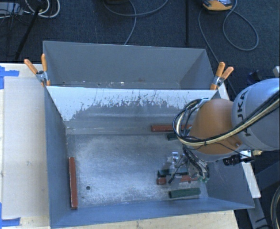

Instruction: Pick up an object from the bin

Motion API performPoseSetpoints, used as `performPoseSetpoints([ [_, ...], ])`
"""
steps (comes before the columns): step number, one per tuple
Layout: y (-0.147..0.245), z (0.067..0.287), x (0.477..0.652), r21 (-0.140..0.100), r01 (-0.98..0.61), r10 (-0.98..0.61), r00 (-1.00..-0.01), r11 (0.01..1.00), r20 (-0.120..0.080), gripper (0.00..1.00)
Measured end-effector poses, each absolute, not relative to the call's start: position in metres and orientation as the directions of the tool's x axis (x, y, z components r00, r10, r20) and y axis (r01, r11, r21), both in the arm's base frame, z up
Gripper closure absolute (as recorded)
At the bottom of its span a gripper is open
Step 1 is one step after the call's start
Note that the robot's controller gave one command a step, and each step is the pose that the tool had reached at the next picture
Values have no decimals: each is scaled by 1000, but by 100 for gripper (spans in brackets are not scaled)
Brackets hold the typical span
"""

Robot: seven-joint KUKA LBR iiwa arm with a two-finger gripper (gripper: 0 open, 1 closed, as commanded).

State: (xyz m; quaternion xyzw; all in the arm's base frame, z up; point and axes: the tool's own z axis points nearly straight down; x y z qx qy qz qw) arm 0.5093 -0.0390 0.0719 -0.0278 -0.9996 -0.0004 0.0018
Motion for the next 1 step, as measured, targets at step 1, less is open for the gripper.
performPoseSetpoints([
  [1, -40, 235, 525, 0, 35, 35, -999, 999, -9, 100],
])
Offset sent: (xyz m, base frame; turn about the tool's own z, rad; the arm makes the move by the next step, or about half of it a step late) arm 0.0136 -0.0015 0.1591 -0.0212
